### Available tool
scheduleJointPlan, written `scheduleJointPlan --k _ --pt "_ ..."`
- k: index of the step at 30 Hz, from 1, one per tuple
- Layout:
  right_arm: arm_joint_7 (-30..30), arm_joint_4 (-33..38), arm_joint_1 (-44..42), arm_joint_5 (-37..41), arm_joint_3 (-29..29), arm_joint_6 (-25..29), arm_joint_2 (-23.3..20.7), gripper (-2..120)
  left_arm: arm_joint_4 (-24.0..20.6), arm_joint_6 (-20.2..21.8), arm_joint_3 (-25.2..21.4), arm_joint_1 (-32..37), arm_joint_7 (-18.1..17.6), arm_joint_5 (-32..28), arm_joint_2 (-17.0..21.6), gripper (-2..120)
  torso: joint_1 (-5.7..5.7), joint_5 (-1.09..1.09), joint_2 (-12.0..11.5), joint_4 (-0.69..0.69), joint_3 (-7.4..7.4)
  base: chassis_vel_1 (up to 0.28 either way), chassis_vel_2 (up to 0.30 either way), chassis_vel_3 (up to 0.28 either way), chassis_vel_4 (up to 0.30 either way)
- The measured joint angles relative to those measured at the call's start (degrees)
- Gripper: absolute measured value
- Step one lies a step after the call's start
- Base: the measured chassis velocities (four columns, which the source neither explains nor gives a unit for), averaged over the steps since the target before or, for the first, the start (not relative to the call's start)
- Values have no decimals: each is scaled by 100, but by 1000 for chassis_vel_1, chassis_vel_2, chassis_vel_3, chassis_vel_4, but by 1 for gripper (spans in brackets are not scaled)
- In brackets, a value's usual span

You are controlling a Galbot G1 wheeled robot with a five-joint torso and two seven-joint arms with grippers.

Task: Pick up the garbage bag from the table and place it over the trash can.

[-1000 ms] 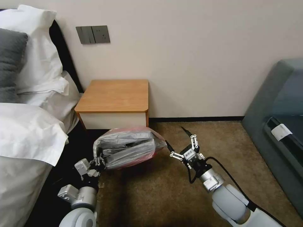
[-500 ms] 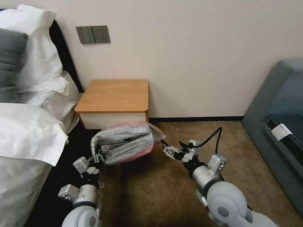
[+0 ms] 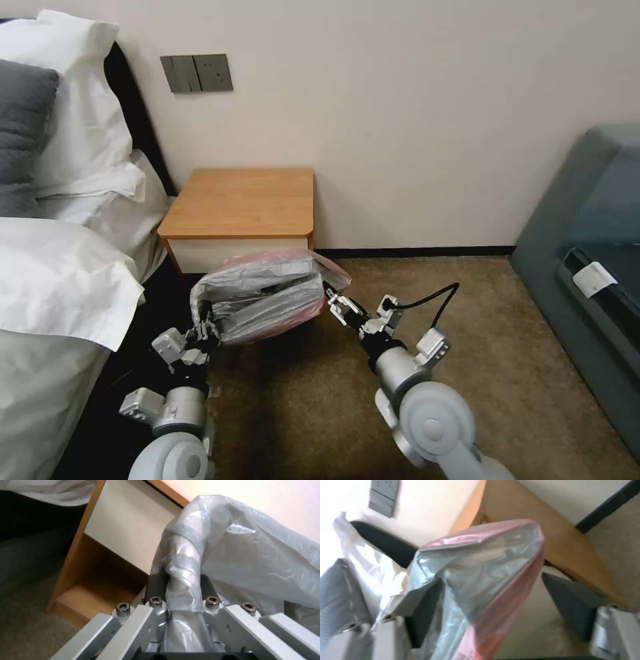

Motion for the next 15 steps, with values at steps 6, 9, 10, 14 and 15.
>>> scheduleJointPlan --k 6,9,10,14,15 --pt "-321 -49 -48 -179 -5 117 158 59 -32 21 -20 12 -11 -29 -6 7 0 0 0 0 0 0 0 0 0" --pt "-459 -60 -81 -294 15 175 206 43 -39 23 -45 17 -17 -59 -6 7 0 0 0 0 0 0 0 0 0" --pt "-459 -60 -81 -294 15 175 206 43 -39 23 -45 17 -17 -59 -6 7 0 0 0 0 0 0 0 0 0" --pt "-547 -67 -104 -398 28 219 255 29 -30 23 -67 10 -27 -71 -19 7 0 1 0 0 0 0 0 0 0" --pt "-583 -74 -111 -440 27 239 271 23 -21 23 -79 3 -33 -76 -31 7 0 1 0 0 0 0 0 0 0"
